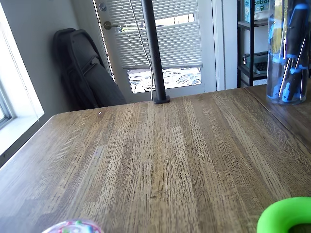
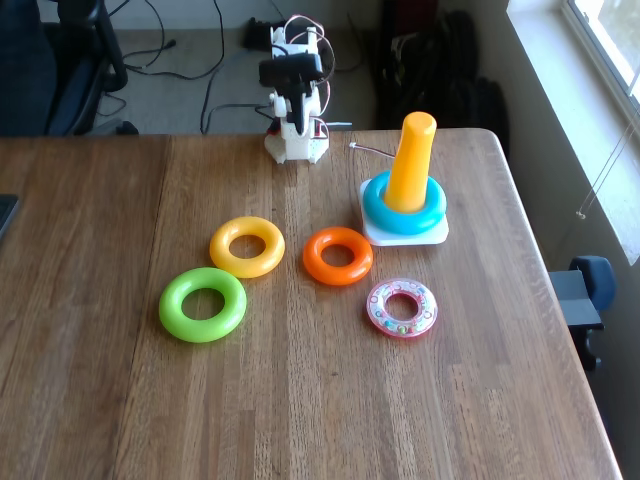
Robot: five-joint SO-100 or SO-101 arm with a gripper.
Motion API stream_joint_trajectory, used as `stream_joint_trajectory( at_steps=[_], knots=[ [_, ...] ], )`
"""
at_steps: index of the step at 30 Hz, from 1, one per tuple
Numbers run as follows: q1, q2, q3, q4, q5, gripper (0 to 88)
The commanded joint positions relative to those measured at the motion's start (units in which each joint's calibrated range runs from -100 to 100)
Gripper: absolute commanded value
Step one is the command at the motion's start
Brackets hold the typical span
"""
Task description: Pick and place the blue ring
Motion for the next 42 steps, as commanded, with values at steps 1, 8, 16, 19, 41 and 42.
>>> stream_joint_trajectory(
  at_steps=[1, 8, 16, 19, 41, 42],
  knots=[
    [0.76, -0.65, 0.91, -1.64, 1.03, 2.1],
    [0.76, -0.65, 11.2, -1.64, 1.27, 2.1],
    [0.76, -0.56, 19.16, -1.08, 1.27, 2.1],
    [0.69, -0.48, 20.59, -0.83, 1.27, 2.1],
    [0.69, -0.4, 31.95, -0.67, 4.35, 2.1],
    [0.76, -0.4, 31.95, -0.67, 4.59, 2.1]
  ],
)
